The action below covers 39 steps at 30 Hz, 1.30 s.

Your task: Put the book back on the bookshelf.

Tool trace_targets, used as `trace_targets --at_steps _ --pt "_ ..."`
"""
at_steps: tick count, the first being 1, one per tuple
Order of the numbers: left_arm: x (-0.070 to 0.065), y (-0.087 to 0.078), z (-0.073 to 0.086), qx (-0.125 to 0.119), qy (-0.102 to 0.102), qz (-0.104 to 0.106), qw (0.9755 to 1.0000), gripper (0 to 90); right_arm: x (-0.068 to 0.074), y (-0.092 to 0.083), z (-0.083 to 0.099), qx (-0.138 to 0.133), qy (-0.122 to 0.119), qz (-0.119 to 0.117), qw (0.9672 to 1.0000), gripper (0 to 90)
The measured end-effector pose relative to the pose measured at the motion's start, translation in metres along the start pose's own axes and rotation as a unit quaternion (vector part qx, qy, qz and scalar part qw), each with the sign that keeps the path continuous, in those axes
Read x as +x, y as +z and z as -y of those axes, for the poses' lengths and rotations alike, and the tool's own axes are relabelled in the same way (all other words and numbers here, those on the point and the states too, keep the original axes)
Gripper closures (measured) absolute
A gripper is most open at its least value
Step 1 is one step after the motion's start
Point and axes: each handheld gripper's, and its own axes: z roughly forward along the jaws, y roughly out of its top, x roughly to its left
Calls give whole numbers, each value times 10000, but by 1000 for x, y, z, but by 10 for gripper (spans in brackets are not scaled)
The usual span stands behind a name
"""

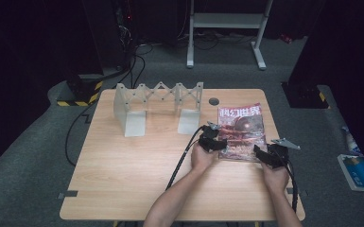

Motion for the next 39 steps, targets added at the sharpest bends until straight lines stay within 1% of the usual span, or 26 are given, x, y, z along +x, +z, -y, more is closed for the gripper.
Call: trace_targets --at_steps 3,6,7,9,14,22,31,39 --pt "-2 1 1 -36 48 30 10000 417 0 0 0 1 9 -11 10000 411" --pt "-7 3 2 -94 151 93 9998 423 -1 0 0 7 25 -35 10000 426" --pt "-9 4 2 -100 202 54 9997 424 -1 0 0 5 0 -55 10000 437" --pt "-11 5 2 -97 178 15 9998 413 -1 0 0 7 4 -62 10000 439" --pt "-9 4 2 -91 212 47 9997 415 -1 -1 0 29 35 -73 10000 452" --pt "-9 4 2 -67 250 7 9997 425 -2 -4 0 72 79 -114 9999 494" --pt "-8 1 3 -21 297 7 9996 432 -2 -7 -1 224 29 -193 9996 520" --pt "-6 -4 3 106 348 57 9993 438 1 -12 -1 378 -56 -278 9989 530"
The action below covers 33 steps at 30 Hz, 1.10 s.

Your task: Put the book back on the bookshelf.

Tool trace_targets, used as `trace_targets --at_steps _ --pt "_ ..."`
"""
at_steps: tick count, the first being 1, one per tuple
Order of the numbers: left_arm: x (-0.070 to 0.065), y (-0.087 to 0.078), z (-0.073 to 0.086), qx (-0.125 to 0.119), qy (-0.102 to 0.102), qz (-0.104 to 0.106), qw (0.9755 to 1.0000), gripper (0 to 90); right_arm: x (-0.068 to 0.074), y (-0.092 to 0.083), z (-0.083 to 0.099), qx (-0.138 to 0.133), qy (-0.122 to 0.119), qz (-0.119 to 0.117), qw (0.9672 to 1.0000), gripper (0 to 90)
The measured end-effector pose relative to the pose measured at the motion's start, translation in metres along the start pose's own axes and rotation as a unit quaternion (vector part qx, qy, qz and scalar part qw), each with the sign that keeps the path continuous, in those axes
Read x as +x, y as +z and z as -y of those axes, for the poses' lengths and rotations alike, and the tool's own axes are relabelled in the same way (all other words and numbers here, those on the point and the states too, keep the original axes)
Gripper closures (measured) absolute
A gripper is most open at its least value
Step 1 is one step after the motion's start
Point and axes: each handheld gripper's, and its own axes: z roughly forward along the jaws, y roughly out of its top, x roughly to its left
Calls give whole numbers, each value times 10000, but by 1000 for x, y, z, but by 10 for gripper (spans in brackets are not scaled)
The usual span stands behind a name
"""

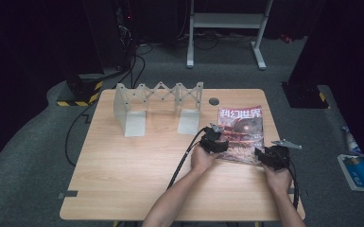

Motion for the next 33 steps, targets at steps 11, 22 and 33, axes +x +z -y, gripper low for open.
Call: trace_targets --at_steps 11,22,33 --pt "1 -8 5 69 81 61 9999 439 5 -5 5 56 -72 -86 9999 539" --pt "3 -17 12 128 151 109 9997 439 12 -11 11 69 -135 -132 9998 542" --pt "2 -25 20 91 174 133 9997 440 19 -17 16 142 -187 -172 9996 544"
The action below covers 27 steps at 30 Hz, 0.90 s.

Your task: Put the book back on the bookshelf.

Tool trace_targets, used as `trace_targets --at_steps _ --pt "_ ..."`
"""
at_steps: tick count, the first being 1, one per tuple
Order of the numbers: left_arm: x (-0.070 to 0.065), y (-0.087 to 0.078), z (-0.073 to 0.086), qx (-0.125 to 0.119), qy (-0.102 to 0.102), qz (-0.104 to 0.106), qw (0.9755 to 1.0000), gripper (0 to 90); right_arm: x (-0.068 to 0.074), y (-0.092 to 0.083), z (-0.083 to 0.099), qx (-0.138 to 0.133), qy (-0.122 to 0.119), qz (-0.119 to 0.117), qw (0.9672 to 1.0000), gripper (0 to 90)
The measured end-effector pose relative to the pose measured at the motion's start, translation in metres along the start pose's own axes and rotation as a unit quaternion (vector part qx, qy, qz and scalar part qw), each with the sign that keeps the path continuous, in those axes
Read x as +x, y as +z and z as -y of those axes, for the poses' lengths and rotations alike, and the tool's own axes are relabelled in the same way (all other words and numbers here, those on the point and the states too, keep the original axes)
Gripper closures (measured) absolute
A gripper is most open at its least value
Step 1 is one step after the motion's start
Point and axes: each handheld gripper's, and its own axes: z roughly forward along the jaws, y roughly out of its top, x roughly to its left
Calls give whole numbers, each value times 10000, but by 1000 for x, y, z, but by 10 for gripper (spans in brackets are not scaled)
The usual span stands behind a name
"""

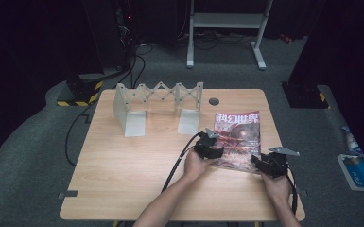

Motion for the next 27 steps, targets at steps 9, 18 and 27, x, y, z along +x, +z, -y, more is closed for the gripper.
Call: trace_targets --at_steps 9,18,27 --pt "-1 -5 6 -39 10 18 10000 440 4 -3 2 83 -50 -20 10000 545" --pt "-1 -12 12 -56 26 49 10000 440 9 -7 4 159 -87 -81 9998 545" --pt "-1 -17 17 -46 76 95 9999 440 14 -11 8 193 -106 -95 9997 544"
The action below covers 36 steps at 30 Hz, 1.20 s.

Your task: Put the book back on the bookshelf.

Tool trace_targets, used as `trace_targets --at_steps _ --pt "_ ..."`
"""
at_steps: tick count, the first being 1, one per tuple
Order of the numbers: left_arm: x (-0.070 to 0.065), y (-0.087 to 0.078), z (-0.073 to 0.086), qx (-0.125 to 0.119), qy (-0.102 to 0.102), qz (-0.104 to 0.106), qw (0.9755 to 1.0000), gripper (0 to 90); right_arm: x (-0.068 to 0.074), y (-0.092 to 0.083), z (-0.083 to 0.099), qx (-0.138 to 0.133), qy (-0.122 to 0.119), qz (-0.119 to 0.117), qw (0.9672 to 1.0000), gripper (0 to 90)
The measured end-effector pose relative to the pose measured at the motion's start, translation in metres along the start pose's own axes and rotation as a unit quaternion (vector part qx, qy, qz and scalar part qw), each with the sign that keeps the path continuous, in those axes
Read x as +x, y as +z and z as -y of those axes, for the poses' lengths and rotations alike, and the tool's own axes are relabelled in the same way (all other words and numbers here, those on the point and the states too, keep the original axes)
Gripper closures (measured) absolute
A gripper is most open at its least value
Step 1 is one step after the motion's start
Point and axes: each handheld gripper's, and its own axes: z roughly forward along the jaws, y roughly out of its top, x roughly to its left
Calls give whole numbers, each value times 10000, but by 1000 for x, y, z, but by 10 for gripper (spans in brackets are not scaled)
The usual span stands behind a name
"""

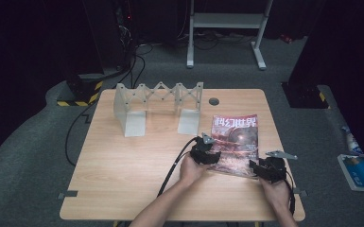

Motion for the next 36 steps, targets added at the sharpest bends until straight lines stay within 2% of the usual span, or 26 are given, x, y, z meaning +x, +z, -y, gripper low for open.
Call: trace_targets --at_steps 17,36 --pt "-2 -16 15 7 77 50 10000 440 13 -8 11 4 -102 -62 9999 544" --pt "-9 -35 33 -25 74 47 10000 440 28 -19 25 -8 -163 -142 9998 545"
